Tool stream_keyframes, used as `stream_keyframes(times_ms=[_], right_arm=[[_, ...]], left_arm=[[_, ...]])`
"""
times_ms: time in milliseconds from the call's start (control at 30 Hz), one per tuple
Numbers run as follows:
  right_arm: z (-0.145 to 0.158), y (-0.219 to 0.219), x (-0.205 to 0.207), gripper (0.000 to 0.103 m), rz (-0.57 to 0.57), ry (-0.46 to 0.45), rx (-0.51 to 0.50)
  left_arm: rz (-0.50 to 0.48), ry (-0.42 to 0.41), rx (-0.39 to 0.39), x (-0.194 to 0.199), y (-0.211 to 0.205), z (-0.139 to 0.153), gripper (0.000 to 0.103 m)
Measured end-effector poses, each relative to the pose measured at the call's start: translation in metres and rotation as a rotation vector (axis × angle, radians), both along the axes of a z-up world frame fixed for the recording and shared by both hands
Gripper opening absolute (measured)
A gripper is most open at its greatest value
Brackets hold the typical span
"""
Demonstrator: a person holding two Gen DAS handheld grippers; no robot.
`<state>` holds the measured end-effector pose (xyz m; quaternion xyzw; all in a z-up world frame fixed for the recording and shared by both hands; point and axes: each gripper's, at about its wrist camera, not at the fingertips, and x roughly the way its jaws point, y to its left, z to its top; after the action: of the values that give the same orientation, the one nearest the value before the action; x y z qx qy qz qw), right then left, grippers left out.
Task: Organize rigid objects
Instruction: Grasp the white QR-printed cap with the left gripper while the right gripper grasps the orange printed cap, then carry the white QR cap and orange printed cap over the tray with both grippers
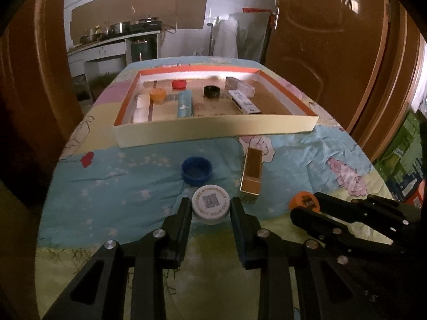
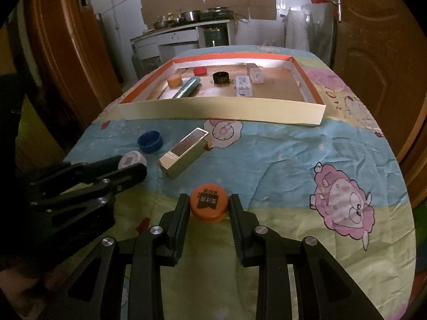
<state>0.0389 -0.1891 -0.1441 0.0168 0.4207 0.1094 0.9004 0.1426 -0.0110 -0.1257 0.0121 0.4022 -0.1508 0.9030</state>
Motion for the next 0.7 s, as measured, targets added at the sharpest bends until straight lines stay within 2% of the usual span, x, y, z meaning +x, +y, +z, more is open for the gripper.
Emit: stream_keyframes(times_ms=[367, 700], right_arm=[[0.021, 0.006, -0.006, 0.031, 0.011, -0.045, -0.018], [0.036, 0.007, -0.004, 0.031, 0.010, -0.072, -0.032]], left_arm=[[-0.002, -0.077, -0.003, -0.015, 0.000, 0.033, 0.030], [0.006, -0.109, -0.032, -0.013, 0.002, 0.051, 0.030]])
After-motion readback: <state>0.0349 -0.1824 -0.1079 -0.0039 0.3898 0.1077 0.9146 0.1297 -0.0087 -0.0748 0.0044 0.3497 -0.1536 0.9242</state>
